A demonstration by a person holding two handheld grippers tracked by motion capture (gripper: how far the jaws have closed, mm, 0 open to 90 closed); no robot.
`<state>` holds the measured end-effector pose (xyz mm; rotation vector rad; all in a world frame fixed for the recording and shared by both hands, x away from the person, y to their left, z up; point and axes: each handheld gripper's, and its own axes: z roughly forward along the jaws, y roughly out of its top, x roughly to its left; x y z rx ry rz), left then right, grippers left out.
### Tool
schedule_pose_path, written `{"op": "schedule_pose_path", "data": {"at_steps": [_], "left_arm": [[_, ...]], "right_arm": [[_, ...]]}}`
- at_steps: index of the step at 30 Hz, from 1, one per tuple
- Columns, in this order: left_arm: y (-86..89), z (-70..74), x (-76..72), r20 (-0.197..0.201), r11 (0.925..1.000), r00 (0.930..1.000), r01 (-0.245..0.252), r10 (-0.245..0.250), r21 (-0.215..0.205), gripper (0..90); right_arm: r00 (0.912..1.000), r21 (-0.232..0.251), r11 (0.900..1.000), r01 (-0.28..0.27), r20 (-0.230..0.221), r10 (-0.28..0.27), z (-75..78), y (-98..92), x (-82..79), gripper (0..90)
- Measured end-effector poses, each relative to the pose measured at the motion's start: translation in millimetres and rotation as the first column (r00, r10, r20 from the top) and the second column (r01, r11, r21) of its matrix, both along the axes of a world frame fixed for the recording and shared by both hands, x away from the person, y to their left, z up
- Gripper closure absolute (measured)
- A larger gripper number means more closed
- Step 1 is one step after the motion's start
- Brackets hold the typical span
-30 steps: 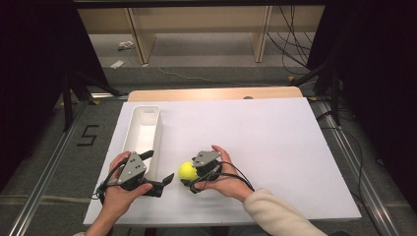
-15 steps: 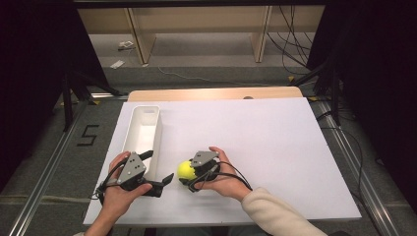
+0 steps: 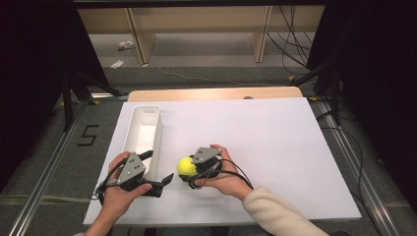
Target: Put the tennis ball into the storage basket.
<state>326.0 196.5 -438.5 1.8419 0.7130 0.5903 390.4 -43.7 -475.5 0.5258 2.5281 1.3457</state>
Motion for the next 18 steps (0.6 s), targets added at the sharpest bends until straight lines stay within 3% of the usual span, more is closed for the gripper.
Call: {"op": "schedule_pose_path", "data": {"at_steps": [18], "left_arm": [[0.4,0.5,-0.5,0.002,1.0000,1.0000,-0.001,0.001,-0.004,0.4]], "right_arm": [[0.9980,0.024,0.998,0.061,0.013,-0.061,17.9,-11.2,5.6,26.0]]}}
